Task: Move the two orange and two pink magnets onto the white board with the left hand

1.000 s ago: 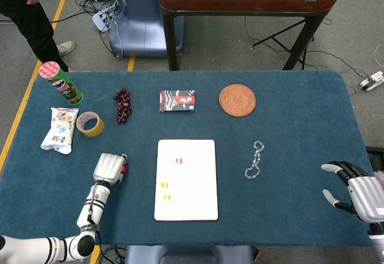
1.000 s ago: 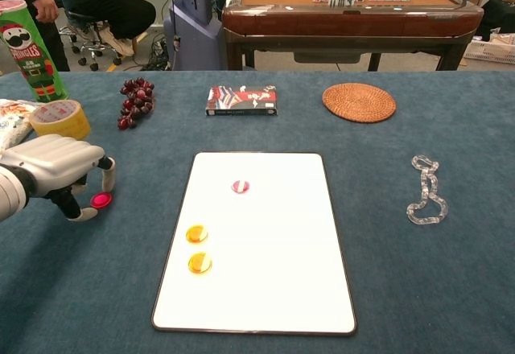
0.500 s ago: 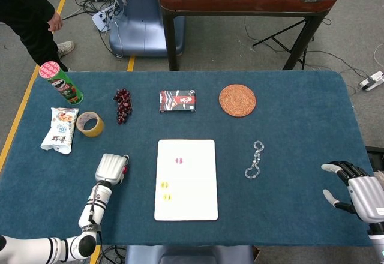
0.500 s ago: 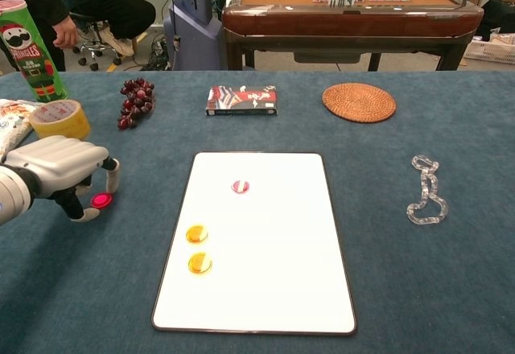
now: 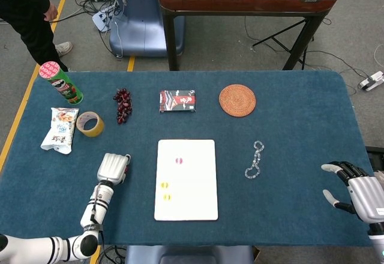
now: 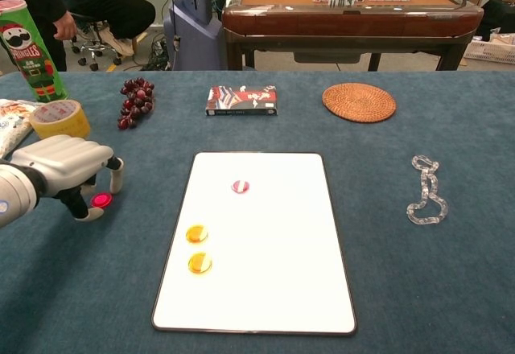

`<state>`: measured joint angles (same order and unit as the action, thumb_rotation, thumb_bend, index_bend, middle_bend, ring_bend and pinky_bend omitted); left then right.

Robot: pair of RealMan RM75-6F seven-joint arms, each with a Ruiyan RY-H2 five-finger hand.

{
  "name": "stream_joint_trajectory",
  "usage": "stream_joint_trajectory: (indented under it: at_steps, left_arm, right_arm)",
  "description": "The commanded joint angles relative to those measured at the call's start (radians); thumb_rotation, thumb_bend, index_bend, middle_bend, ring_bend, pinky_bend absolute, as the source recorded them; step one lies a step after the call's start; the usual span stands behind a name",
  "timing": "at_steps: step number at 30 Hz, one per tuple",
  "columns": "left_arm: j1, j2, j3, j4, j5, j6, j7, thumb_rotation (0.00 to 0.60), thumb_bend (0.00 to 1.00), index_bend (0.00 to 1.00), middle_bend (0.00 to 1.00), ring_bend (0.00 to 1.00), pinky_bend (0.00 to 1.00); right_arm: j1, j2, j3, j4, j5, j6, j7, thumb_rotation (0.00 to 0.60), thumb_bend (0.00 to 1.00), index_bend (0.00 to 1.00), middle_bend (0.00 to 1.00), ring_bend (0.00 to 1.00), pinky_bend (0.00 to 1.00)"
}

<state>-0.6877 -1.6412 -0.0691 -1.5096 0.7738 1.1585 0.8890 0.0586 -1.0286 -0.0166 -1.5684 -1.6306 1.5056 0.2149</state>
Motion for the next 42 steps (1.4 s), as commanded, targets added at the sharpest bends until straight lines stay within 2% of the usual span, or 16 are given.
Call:
stream_joint_trajectory:
  at_steps: [1,28,42]
  left_arm:
    - [0.0,0.0,0.0,0.001,-0.001,0.001,0.001,0.6,0.31,0.53,1.0,1.0,1.0]
    - [0.004,0.005,-0.003,0.01,-0.015,0.004,0.014,0.6,0.31,0.55,1.0,1.0,1.0]
    - [0.002,0.002,-0.007,0.009,-0.019,0.003,0.013,0.6,0.31,0.59,1.0,1.0,1.0]
  right_arm:
    - [0.0,0.001,0.0,0.0,0.0,0.0,0.001,0.6,0.26,0.29,0.29,0.23,0.33]
    - [0.0,0.001,0.0,-0.001,-0.001,0.0,0.002,0.6,0.26,0.29,0.29,0.23,0.33]
    - [-0.001,0.002,-0.001,0.001,-0.002,0.002,0.005,0.6,0.26,0.29,0.29,0.23,0.33]
